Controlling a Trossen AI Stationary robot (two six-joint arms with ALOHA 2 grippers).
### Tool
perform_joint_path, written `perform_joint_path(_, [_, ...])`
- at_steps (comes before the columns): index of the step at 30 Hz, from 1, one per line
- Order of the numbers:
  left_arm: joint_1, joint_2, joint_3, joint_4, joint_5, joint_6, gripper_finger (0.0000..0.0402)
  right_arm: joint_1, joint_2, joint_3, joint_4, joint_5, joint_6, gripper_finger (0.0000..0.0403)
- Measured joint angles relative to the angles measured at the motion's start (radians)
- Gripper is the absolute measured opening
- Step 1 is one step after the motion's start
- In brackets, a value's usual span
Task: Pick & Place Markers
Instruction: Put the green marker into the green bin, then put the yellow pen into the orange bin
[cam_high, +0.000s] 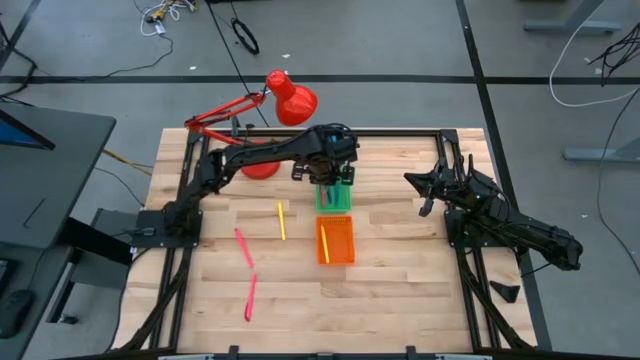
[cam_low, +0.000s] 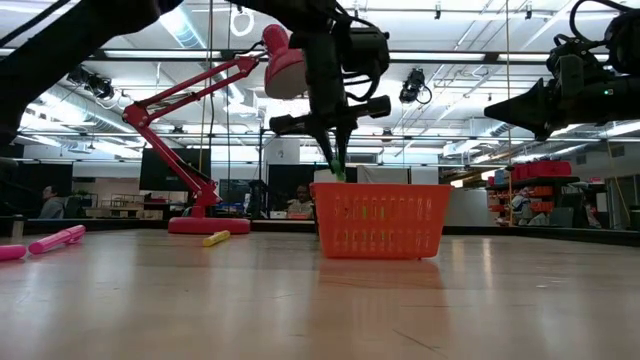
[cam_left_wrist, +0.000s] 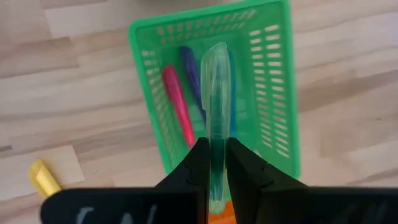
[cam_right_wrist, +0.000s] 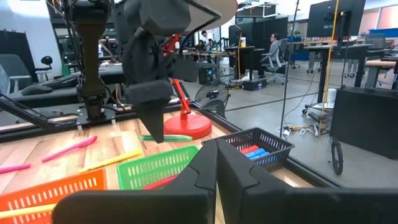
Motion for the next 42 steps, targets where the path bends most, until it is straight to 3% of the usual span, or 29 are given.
perform_joint_path(17, [-0.035, 0.154, -0.012, 0.119, -0.011, -0.026, 0.0034, 0.000, 0.000, 0.000, 0.000, 0.000, 0.000, 0.0010])
perform_joint_path(23, [-0.037, 0.167, -0.012, 0.128, -0.069, -0.067, 0.0037, 0.000, 0.000, 0.000, 0.000, 0.000, 0.000, 0.0010])
perform_joint_path(42, [-0.037, 0.167, -0.012, 0.148, -0.089, -0.052, 0.0171, 0.000, 0.000, 0.000, 0.000, 0.000, 0.000, 0.0010])
